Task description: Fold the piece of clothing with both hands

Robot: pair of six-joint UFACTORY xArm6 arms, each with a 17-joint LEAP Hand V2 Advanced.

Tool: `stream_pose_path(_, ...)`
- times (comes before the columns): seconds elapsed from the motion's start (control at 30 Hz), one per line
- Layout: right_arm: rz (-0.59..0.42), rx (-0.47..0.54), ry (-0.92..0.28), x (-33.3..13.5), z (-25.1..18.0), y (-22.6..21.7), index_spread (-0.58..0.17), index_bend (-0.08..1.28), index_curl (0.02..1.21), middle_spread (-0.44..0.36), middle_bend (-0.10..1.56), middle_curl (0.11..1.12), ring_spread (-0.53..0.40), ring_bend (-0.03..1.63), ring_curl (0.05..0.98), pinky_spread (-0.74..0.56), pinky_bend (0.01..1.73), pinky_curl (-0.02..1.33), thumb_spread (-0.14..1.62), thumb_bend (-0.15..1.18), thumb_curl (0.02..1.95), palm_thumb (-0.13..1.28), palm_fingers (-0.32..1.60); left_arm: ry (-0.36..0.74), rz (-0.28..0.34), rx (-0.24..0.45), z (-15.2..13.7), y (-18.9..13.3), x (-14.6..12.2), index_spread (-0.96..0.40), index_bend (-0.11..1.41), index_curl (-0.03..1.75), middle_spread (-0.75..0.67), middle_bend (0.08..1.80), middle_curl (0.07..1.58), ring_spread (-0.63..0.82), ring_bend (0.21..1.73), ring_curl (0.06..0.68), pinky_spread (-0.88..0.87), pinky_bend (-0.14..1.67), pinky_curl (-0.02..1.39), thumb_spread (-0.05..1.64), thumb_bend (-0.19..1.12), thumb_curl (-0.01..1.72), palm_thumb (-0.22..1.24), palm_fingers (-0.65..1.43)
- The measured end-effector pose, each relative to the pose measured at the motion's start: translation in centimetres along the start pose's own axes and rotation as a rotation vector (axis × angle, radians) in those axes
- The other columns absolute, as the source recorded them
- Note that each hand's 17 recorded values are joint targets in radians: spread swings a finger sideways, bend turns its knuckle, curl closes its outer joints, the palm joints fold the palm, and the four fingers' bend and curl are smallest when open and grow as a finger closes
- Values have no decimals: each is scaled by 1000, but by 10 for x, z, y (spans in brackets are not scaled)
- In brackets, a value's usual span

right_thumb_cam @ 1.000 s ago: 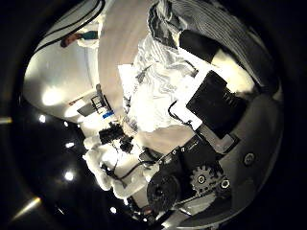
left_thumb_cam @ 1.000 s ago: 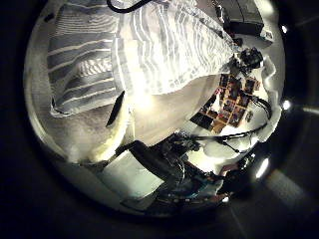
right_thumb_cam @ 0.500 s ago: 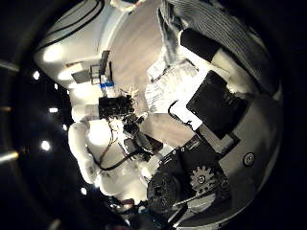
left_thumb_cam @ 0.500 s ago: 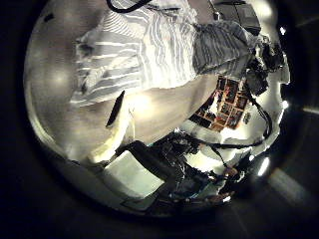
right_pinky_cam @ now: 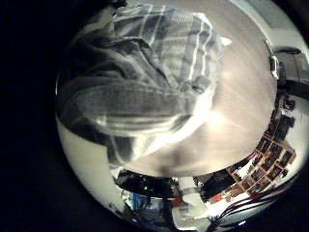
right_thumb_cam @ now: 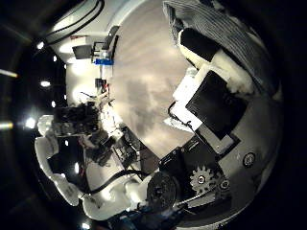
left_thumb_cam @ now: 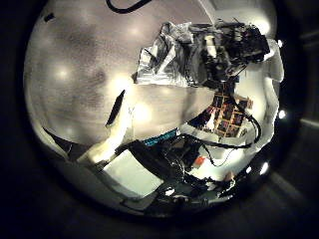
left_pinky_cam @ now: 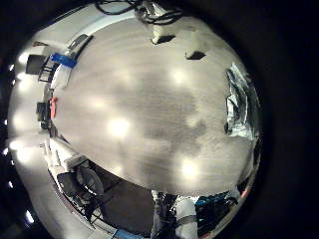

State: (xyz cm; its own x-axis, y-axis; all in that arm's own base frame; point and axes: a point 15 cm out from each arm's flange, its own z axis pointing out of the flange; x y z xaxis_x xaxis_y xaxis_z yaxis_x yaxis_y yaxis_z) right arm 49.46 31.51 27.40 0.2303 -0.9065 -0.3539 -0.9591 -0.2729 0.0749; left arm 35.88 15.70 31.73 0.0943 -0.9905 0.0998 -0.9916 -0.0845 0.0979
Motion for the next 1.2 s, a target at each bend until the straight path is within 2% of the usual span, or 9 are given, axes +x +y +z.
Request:
stream_pose_path(0.2,-34,-33,4,-1,15,3,-311,549,642,-162,1185,626,-235,1333,522,-442,1183,586,1107,-30,728,726,770,4,-20,-13,5,17,-7,-10,177,366,221,185,328,349,632,217,458,316,340,1121,-20,350,504,157)
stream_pose_path(0.23,-45,-37,4,0,14,5,-344,493,616,-154,1062,595,-220,1260,502,-362,1163,591,1105,-34,717,708,410,4,-24,-11,4,19,-8,-10,177,366,221,185,328,349,632,217,458,316,340,1121,-20,350,504,157)
stream_pose_path(0.3,-70,-49,4,-1,9,10,-378,460,583,-149,1023,576,-214,1234,482,-299,1162,587,1106,-25,703,694,417,4,-27,-10,4,21,-9,-10,177,366,221,184,328,349,632,216,457,316,341,1120,-20,351,504,157)
stream_pose_path(0.33,-83,-57,4,-1,6,14,-398,448,567,-127,874,536,-157,1161,465,-189,1172,603,1100,-36,691,664,173,4,-27,-10,4,21,-10,-10,177,366,221,184,328,348,632,216,457,316,341,1120,-20,351,504,157)
stream_pose_path(0.4,-110,-65,4,-2,-3,21,-435,403,519,-97,730,474,-59,1077,419,-24,1189,586,1094,-33,672,640,47,4,-29,-10,4,22,-9,-10,176,366,221,184,328,348,632,215,457,318,341,1120,-20,351,504,158)
stream_pose_path(0.53,-153,-80,2,0,-30,39,-475,358,452,-55,565,402,94,956,343,221,1166,532,1090,-28,637,609,-15,5,-23,-7,3,22,-4,-10,176,366,221,184,327,347,635,217,450,319,341,1120,-20,352,504,158)
stream_pose_path(0.73,-202,-64,36,23,-75,57,-500,369,419,-50,499,369,176,849,280,415,1002,439,1087,-17,601,616,46,1,-1,-9,1,22,13,-10,176,366,217,184,327,346,636,217,446,320,340,1120,-20,352,503,158)
stream_pose_path(0.93,-202,-58,198,70,-96,60,-516,448,424,-89,514,367,191,681,225,483,755,335,1084,-17,580,653,58,-10,26,1,-11,28,37,-10,175,365,212,187,329,346,633,217,445,318,339,1118,-20,352,508,161)
stream_pose_path(1.2,-269,-70,382,88,-73,39,-523,555,428,-59,299,312,189,491,179,477,582,270,1083,-19,555,680,47,-22,43,13,-15,52,52,-26,193,373,212,183,327,348,627,214,444,306,335,1116,-22,350,508,177)
